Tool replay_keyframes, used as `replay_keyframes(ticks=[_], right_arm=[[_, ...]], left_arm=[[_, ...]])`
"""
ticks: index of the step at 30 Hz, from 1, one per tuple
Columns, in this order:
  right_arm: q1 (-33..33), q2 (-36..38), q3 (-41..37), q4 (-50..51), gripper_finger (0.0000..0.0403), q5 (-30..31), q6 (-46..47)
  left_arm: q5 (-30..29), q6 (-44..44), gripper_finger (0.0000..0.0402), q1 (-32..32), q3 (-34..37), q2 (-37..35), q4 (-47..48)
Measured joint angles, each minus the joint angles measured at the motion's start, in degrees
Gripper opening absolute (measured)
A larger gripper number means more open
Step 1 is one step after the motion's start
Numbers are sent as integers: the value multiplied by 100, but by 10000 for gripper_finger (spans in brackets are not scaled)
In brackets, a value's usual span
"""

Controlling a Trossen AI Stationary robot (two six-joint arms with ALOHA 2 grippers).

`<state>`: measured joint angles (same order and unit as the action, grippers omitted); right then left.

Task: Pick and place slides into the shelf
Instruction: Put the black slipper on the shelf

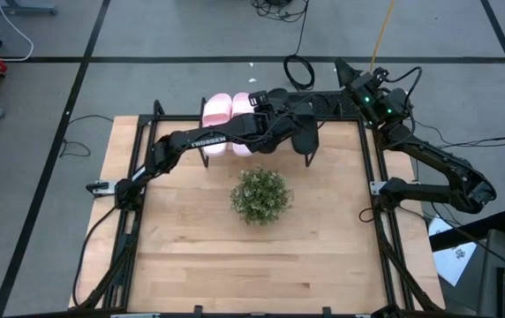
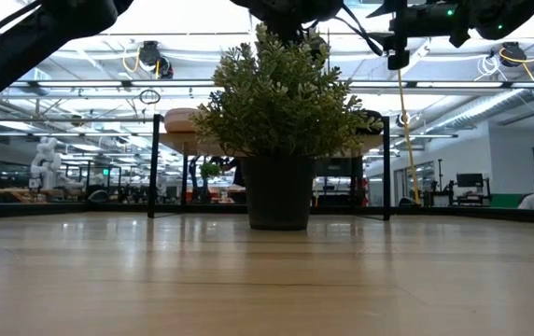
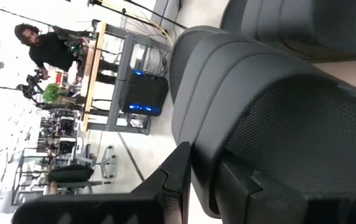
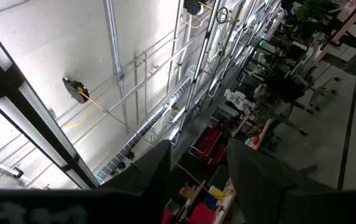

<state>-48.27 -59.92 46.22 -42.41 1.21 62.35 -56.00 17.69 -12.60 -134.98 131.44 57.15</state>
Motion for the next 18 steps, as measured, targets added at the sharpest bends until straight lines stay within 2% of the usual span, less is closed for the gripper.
replay_keyframes(ticks=[18], right_arm=[[0,0,0,-1,148,0,0]], left_arm=[[58,-12,63,-13,0,-2,-33]])
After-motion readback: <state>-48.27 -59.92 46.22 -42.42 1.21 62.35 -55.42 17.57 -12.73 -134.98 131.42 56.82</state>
